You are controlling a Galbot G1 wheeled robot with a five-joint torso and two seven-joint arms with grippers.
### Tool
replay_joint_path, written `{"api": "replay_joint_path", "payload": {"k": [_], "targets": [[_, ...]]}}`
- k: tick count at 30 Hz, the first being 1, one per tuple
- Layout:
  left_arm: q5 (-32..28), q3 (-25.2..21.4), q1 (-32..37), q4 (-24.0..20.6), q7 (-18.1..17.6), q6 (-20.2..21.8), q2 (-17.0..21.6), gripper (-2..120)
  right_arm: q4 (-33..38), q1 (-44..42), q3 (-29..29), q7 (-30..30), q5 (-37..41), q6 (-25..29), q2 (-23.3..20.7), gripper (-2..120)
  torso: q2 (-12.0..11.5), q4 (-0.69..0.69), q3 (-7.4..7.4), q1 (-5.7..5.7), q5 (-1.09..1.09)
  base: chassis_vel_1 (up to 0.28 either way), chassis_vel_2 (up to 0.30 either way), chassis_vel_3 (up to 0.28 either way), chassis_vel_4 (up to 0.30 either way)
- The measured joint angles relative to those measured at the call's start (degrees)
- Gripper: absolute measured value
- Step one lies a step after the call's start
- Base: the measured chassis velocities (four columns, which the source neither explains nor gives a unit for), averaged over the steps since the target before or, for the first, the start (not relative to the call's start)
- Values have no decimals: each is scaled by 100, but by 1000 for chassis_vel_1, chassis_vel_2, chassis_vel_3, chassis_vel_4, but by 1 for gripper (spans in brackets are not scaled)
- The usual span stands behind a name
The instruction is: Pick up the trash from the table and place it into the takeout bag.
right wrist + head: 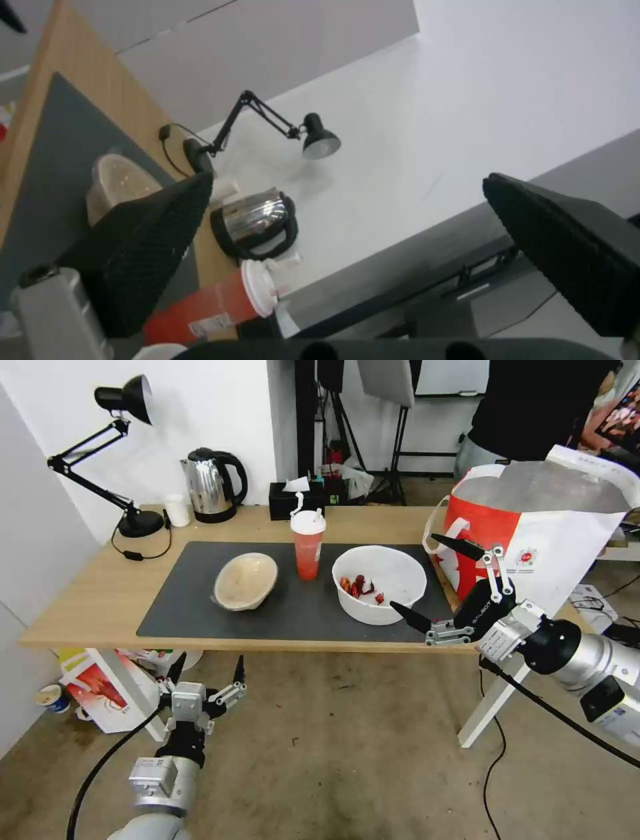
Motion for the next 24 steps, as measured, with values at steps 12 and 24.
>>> {"api": "replay_joint_path", "payload": {"k": [12, 24], "targets": [[0, 0, 0, 0, 0, 0, 0, 100, 332, 73, -59, 255, 1815, -1020, -628, 100, 0, 1, 0, -1, -1, 0, 0, 0, 0], [0, 0, 0, 0, 0, 0, 1, 100, 427, 95, -65, 310, 3004, -1665, -1303, 100, 0, 1, 0, 0, -3, 0, 0, 0, 0]]}}
